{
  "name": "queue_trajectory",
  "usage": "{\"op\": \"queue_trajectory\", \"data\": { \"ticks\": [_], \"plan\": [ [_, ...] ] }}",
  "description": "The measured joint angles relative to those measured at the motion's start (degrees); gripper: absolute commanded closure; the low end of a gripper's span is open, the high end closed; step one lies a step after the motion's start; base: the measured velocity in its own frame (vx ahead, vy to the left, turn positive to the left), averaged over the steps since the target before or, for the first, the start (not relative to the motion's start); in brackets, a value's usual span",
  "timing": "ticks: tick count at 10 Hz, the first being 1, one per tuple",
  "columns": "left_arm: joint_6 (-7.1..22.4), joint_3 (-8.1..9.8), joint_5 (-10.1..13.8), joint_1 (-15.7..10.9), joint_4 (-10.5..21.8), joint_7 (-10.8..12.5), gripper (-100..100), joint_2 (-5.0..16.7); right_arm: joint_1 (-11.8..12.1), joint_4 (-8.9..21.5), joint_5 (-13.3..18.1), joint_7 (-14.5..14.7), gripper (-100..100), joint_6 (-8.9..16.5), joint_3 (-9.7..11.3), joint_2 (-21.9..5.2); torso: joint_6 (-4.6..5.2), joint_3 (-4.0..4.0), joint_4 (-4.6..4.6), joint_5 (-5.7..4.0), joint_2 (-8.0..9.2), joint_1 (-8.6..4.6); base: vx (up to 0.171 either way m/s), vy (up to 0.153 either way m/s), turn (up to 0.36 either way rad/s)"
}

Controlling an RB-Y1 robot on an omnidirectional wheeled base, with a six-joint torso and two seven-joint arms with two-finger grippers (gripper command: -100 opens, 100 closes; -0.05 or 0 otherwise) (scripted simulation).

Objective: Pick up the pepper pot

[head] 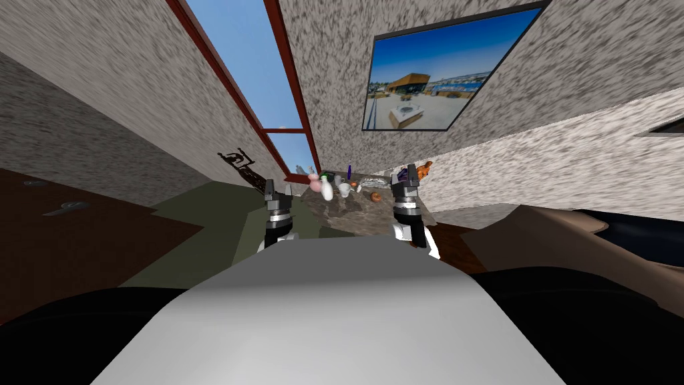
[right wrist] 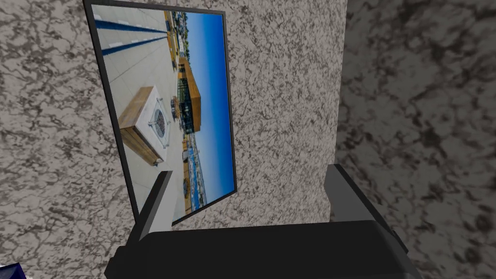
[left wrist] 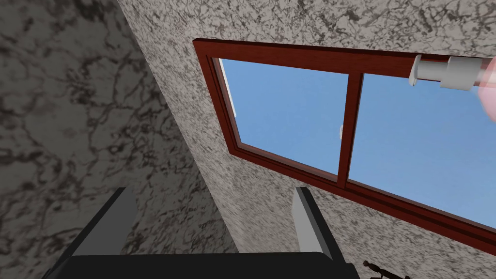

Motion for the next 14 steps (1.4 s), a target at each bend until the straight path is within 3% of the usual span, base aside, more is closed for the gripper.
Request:
{"op": "queue_trajectory", "data": {
  "ticks": [3, 4, 6, 14],
  "plan": [
    [0.0, 0.0, 0.0, 0.0, 0.0, 0.0, 0, 0.0, -0.7, 3.0, -3.3, -4.3, -100, 2.2, -2.4, -1.8, 0.01, -0.05, -0.02, -0.03, -0.08, -0.16, -0.041, 0.085, 0.027],
    [0.0, 0.0, 0.0, 0.0, 0.0, 0.0, 0, 0.0, -2.4, 4.6, -4.6, -5.7, -100, 3.9, -3.3, -2.2, -0.01, -0.03, -0.01, -0.01, -0.06, -0.03, -0.029, 0.092, 0.013],
    [0.0, 0.0, 0.0, 0.0, 0.0, 0.0, 0, 0.0, -2.9, 6.0, -6.8, -8.6, -100, 6.0, -5.1, -3.4, 0.01, -0.07, -0.03, -0.01, -0.14, -0.08, -0.018, 0.077, 0.021],
    [0.0, 0.01, 0.0, 0.0, 0.0, 0.0, 0, 0.0, -5.9, 12.3, -14.3, -19.2, -100, 13.4, -10.2, -6.3, 0.01, -0.09, -0.03, -0.02, -0.16, -0.14, -0.019, 0.067, 0.025]
  ]
}}
